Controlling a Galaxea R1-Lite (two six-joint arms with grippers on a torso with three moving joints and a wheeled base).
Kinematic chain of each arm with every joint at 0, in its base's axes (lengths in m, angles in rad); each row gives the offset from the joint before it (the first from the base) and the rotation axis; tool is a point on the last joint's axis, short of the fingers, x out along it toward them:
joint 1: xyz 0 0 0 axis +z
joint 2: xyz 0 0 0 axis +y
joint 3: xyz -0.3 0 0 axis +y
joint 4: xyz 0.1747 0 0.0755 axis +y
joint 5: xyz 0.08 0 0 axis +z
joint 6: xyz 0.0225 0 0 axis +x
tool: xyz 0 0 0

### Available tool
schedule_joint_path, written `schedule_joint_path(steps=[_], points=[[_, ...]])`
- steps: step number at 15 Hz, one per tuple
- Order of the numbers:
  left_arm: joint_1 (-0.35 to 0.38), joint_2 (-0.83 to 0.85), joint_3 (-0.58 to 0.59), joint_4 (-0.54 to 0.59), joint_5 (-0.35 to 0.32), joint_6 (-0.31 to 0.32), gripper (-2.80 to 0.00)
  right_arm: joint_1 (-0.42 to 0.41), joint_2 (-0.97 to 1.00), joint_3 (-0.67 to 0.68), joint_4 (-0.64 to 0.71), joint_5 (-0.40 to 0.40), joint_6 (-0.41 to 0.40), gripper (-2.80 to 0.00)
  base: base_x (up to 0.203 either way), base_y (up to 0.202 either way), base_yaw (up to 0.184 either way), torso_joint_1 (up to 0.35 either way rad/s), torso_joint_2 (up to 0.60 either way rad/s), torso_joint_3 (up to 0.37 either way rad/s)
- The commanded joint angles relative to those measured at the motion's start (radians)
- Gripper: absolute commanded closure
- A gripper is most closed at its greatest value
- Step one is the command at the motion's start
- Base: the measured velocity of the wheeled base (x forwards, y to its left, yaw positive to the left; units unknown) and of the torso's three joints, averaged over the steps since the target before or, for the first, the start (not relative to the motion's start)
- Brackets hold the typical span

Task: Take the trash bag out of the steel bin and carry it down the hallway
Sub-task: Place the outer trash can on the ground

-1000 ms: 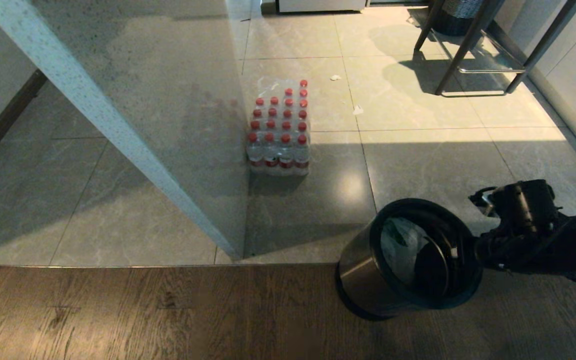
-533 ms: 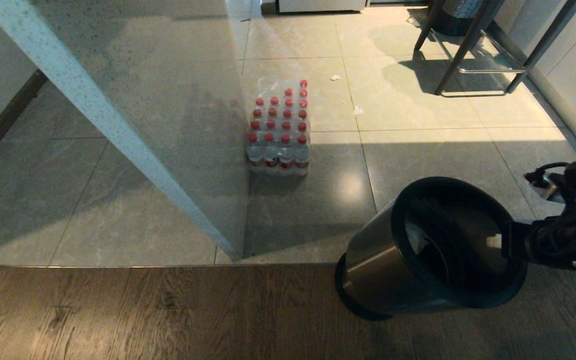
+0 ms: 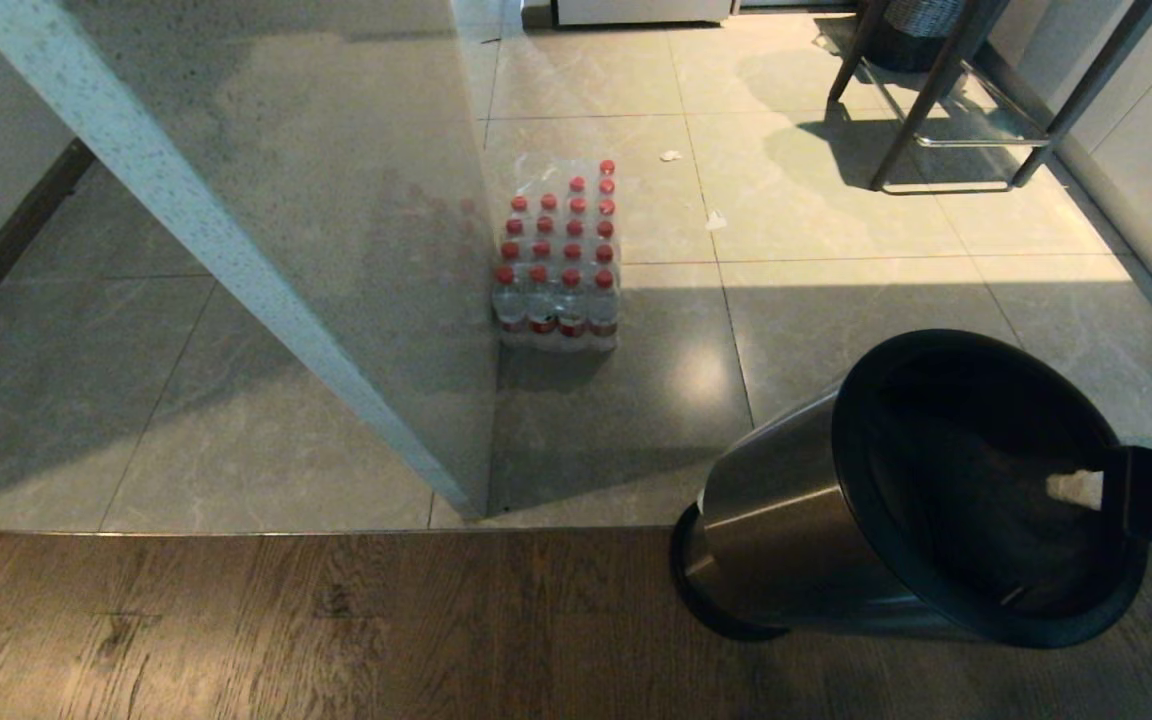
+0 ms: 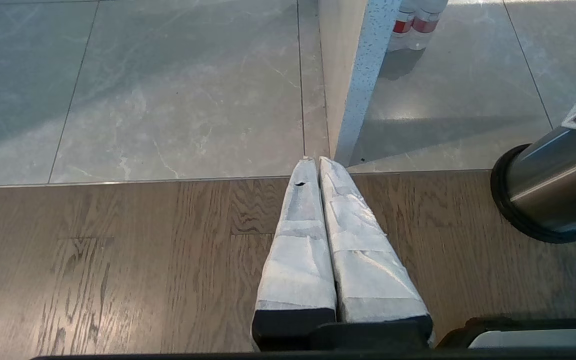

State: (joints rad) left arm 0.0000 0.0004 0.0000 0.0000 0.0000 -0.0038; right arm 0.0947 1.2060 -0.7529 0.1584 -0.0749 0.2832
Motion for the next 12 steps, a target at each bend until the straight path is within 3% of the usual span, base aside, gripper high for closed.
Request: schedule_joint_path(steps=[1,7,12], points=[[0.0,0.001,0.0,0.0,0.0,-0.001,0.0,0.001,-0.076,0.0,0.015,0.009,0.002,0.0,0.0,0.0,0.0,0.0,0.0,0.0],[0.0,0.001,0.0,0.0,0.0,-0.001,0.0,0.002,-0.128,-0.022,0.071,0.065,0.034,0.0,0.0,0.0,0.0,0.0,0.0,0.0],[0.0,0.001,0.0,0.0,0.0,-0.001,0.0,0.0,-0.183,-0.028,0.114,0.196,0.045,0.0,0.0,0.0,0.0,0.0,0.0,0.0]])
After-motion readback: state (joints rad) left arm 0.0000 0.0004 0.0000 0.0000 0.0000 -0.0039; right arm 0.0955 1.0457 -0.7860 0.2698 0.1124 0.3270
